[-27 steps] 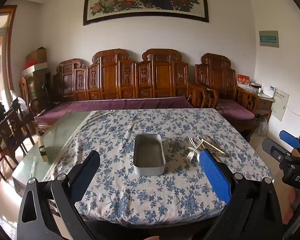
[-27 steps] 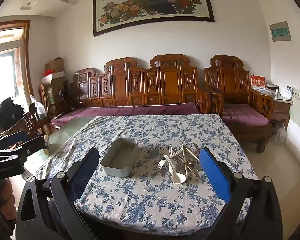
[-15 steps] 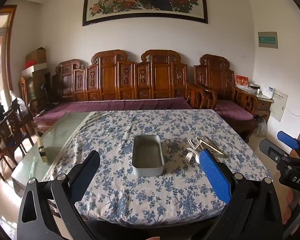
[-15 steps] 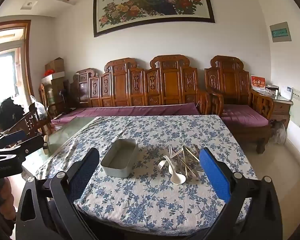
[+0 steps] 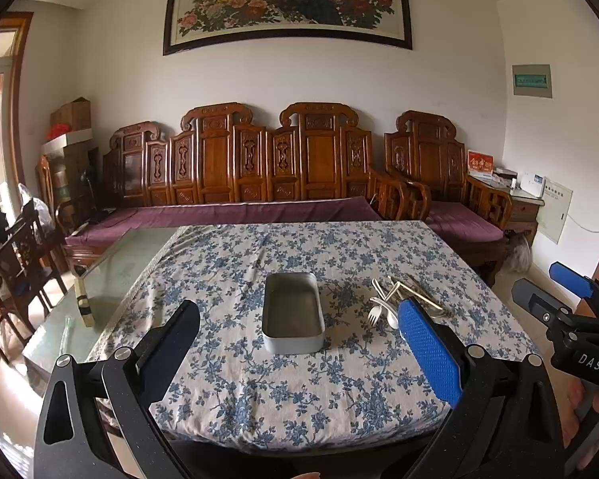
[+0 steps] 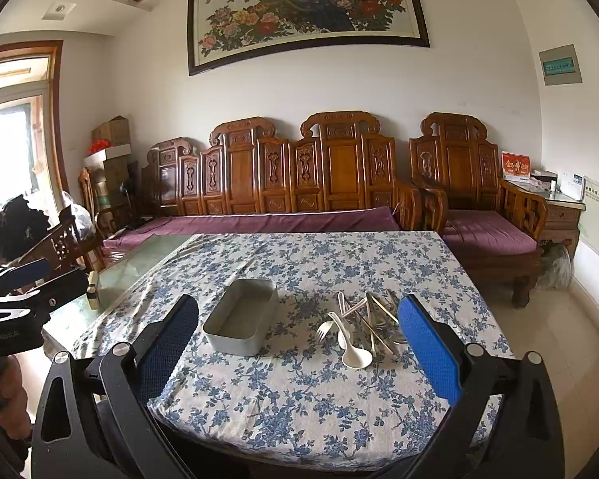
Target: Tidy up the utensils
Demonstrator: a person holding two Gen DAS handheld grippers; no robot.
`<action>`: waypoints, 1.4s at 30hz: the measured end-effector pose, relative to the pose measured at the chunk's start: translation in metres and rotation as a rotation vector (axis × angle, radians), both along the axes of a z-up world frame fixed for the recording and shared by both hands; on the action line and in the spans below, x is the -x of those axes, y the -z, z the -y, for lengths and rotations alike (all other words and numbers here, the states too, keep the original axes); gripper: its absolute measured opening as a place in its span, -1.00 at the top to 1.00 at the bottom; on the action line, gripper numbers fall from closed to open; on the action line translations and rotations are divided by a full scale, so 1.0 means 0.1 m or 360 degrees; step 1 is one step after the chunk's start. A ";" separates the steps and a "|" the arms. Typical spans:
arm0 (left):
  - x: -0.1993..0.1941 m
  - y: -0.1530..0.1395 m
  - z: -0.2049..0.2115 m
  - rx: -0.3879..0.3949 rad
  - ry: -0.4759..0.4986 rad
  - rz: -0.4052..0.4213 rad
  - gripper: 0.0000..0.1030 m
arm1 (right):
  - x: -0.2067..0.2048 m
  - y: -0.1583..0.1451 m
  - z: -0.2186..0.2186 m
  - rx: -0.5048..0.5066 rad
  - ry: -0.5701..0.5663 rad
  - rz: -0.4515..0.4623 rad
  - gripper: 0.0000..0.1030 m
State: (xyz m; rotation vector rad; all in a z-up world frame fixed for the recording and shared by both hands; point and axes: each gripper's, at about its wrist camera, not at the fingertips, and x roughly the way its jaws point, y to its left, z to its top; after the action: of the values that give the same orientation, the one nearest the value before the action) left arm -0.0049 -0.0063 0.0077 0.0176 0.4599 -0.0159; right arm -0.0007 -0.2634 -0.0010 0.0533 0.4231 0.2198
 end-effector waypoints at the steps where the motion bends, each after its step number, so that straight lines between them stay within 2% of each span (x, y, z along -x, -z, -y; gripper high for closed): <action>1: 0.00 0.00 0.00 0.0000 0.0001 0.0000 -0.87 | 0.00 0.00 0.00 0.0000 0.0000 0.0000 -0.95; 42: 0.02 0.03 -0.01 -0.0001 0.0003 -0.0002 -0.87 | 0.02 -0.03 -0.01 -0.0005 -0.0002 0.0007 -0.95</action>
State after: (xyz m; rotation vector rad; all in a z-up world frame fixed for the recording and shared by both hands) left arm -0.0069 -0.0049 0.0052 0.0189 0.4614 -0.0176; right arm -0.0030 -0.2621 0.0022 0.0556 0.4185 0.2218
